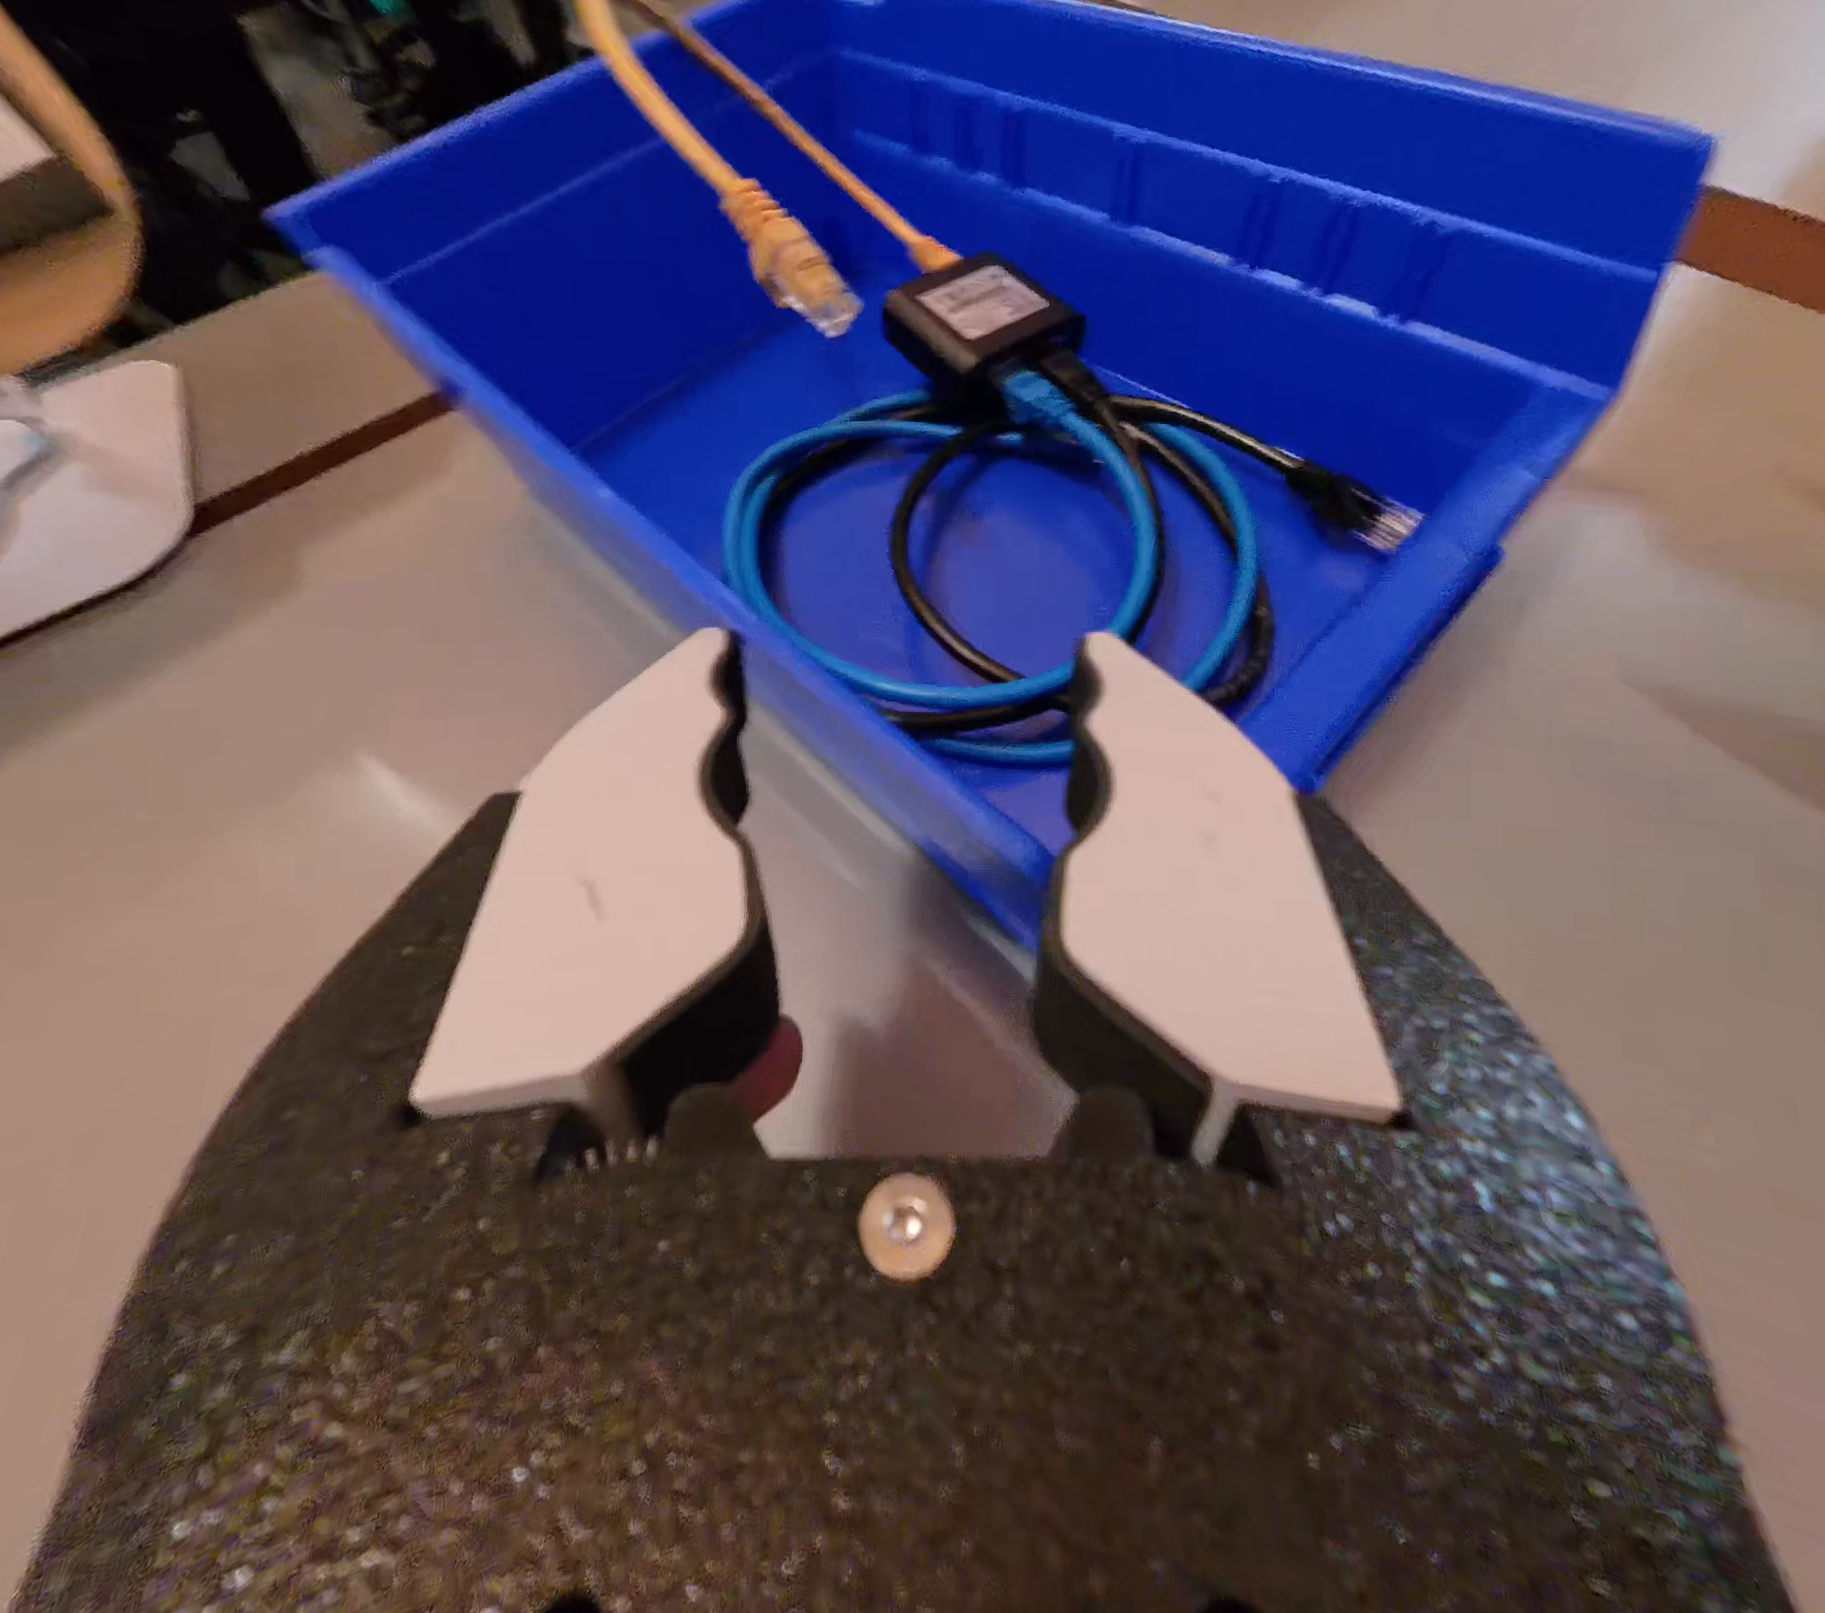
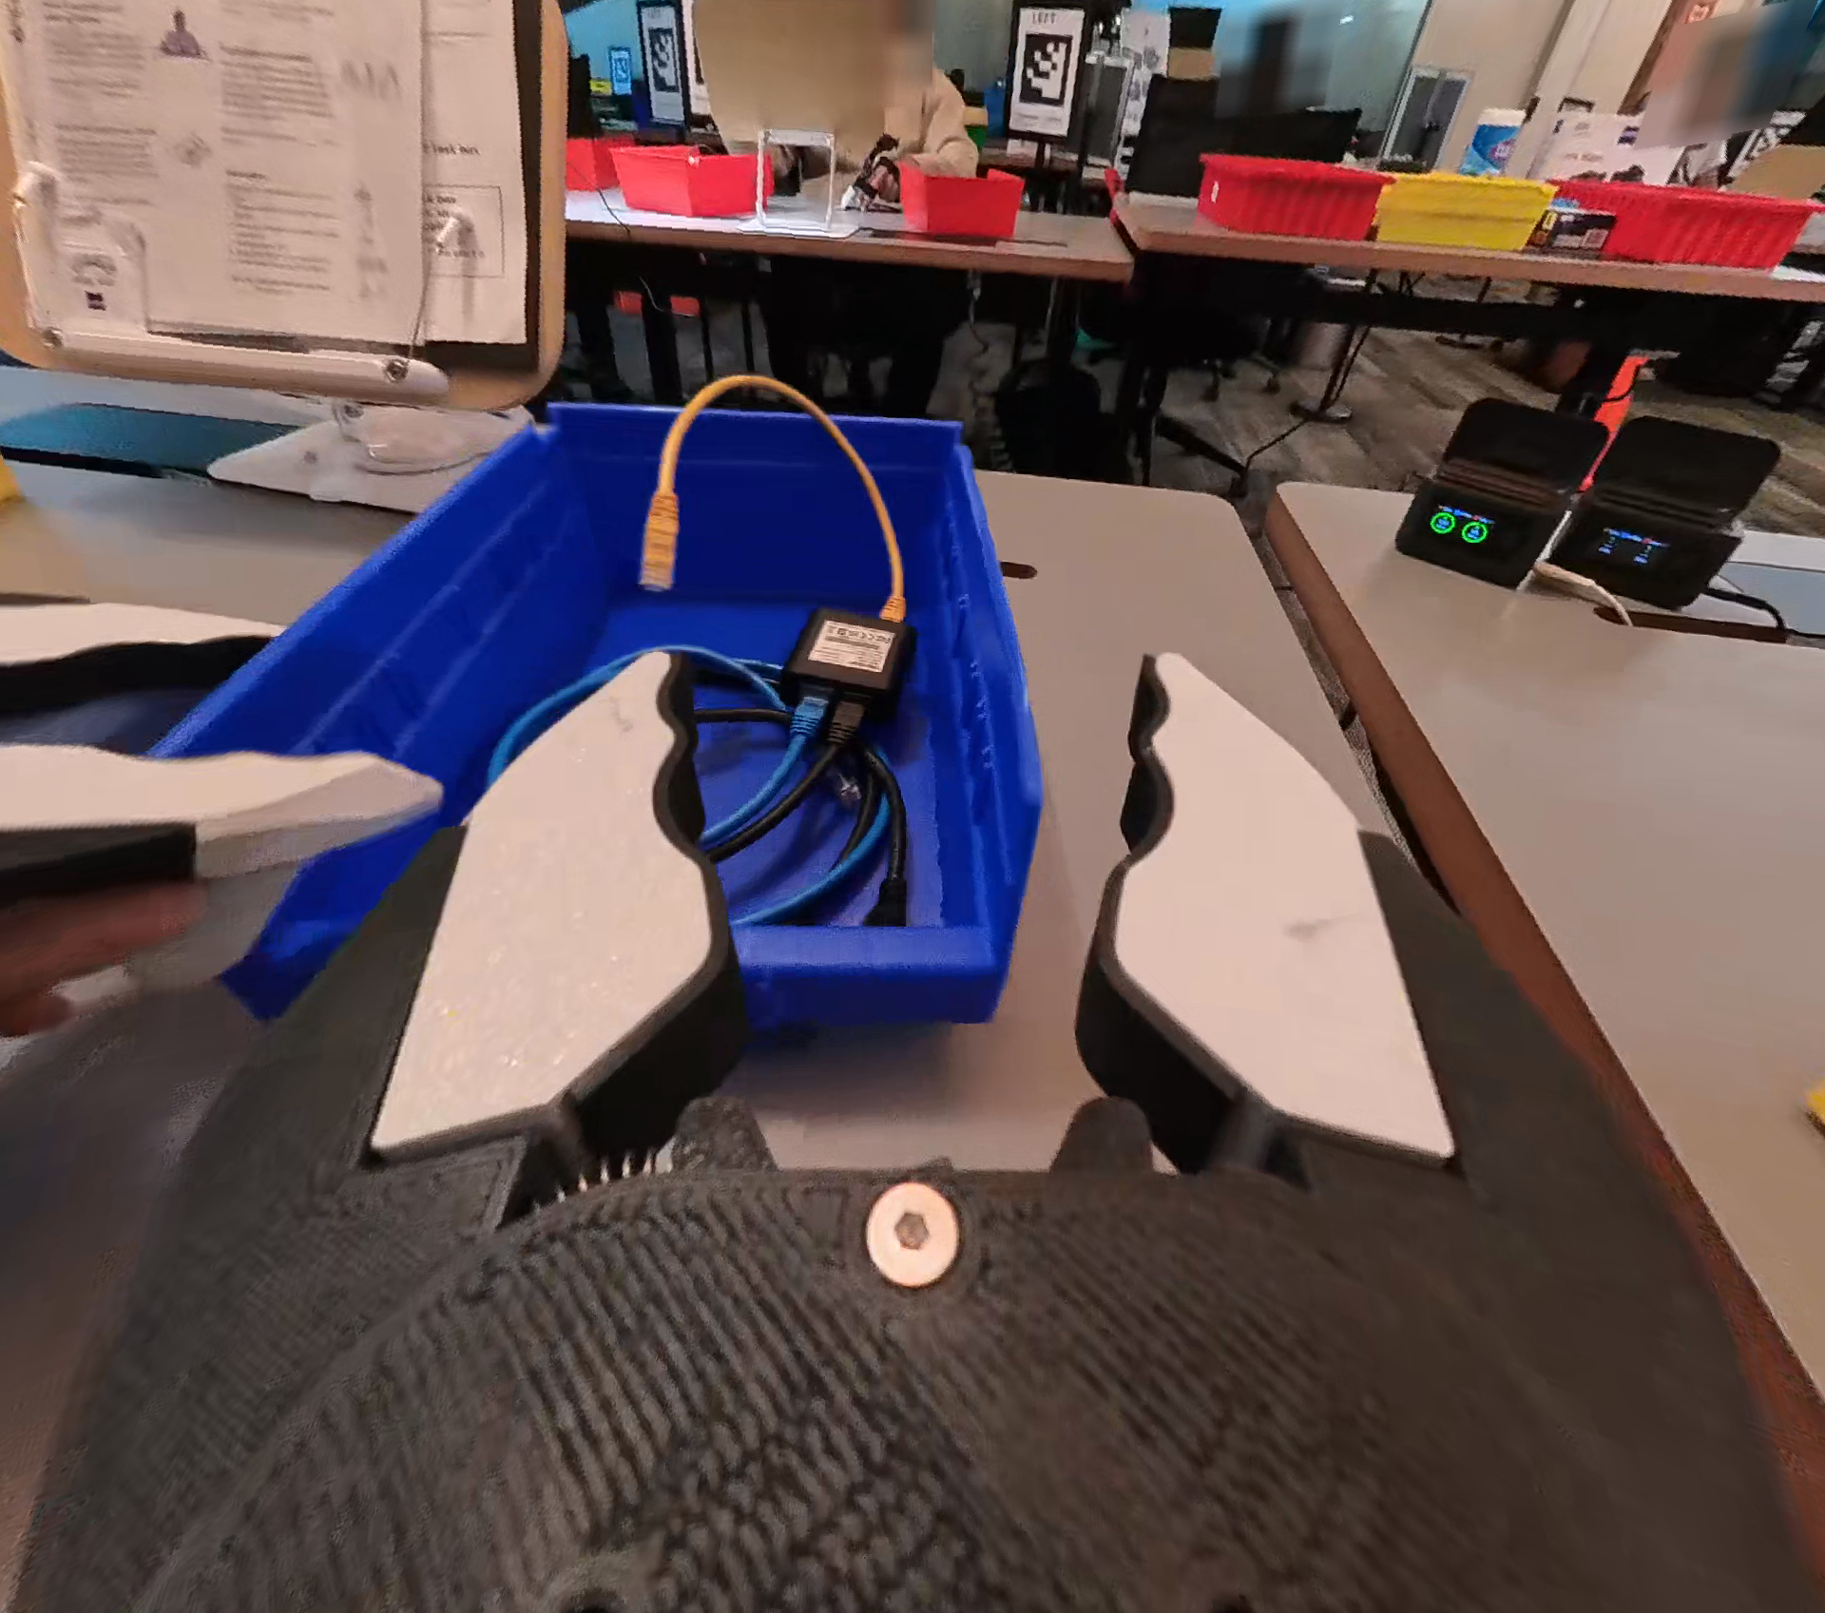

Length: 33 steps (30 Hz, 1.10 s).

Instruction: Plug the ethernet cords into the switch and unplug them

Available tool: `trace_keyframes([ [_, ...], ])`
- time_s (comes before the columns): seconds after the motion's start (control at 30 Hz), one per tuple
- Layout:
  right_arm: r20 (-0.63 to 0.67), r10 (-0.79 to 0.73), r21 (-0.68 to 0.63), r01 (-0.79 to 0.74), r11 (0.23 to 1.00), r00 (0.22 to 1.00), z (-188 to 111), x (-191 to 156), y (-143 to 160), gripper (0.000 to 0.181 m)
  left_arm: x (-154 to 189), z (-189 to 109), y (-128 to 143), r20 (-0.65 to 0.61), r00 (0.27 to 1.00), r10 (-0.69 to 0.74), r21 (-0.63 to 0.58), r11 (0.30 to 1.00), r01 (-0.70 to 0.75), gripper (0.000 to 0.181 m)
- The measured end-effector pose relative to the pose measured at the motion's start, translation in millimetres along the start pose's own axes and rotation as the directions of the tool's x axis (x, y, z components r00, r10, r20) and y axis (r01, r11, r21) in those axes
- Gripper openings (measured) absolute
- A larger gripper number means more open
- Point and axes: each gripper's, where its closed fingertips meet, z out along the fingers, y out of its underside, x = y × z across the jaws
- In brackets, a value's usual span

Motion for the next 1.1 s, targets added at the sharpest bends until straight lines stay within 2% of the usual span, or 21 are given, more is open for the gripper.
trace_keyframes([
  [0.1,0.007,-0.032,-0.019,0.032,0.999,0.999,1,-3,3,0.082,-35,2,0,0.072,0.997,-0.032,0.030,0.999,0.030,0.022],
  [0.2,0.019,-0.038,-0.004,0.038,0.999,0.999,0,-8,-3,0.079,-70,-1,7,0.086,0.996,-0.024,0.025,0.999,0.022,0.005],
  [0.27,0.032,-0.038,0.023,0.037,0.999,0.999,-3,-12,-11,0.079,-85,-14,14,0.040,0.999,0.016,0.022,1.000,-0.017,0.003],
  [0.4,0.040,-0.042,0.054,0.040,0.998,0.998,-10,-18,-24,0.080,-107,-64,40,-0.057,0.996,0.073,0.002,0.997,-0.073,0.003],
  [0.57,0.109,-0.067,0.084,0.058,0.995,0.992,-10,-54,-40,0.083,-143,-160,89,-0.144,0.985,0.091,-0.022,0.995,-0.095,0.003],
  [0.7,0.245,0.018,0.078,-0.038,0.996,0.969,13,-119,-46,0.074,-179,-248,136,-0.248,0.968,0.027,-0.046,0.998,-0.039,0.003],
  [0.77,0.351,0.048,0.096,-0.087,0.992,0.935,30,-174,-54,0.075,-200,-292,159,-0.257,0.966,-0.022,-0.095,0.995,-0.003,0.002],
  [0.83,0.446,0.031,0.077,-0.073,0.994,0.895,49,-238,-56,0.079,-219,-333,180,-0.241,0.969,-0.055,-0.138,0.990,0.022,0.002],
  [0.97,0.633,-0.006,-0.025,0.028,0.999,0.774,90,-377,-34,0.096,-249,-412,221,-0.151,0.981,-0.125,-0.239,0.967,0.086,0.002],
  [1.1,0.651,-0.030,-0.106,0.130,0.986,0.759,133,-472,8,0.103,-273,-478,254,0.035,0.975,-0.220,-0.297,0.929,0.221,0.002],
])
